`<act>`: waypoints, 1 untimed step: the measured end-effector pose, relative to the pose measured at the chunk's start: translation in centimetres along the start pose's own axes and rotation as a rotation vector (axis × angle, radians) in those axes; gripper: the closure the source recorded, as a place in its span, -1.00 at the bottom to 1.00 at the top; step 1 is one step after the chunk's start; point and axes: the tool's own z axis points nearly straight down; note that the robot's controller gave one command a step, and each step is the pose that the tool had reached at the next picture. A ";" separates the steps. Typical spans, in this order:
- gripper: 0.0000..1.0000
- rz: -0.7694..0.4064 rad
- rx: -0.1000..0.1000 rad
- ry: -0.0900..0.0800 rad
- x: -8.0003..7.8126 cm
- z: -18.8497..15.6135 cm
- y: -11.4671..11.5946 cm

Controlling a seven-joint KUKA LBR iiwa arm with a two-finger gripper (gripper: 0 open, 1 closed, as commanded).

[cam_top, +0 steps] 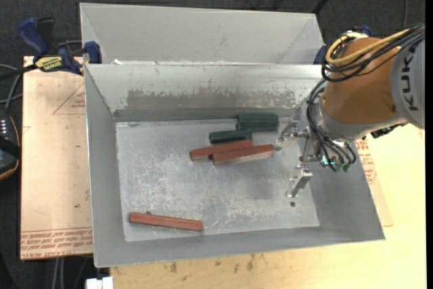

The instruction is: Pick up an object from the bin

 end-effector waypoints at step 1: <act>-1.00 -0.043 0.003 -0.009 -4.6 2.6 2.8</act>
Offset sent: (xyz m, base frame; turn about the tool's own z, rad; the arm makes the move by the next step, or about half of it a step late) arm 0.0368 0.0128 -0.0923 -0.1586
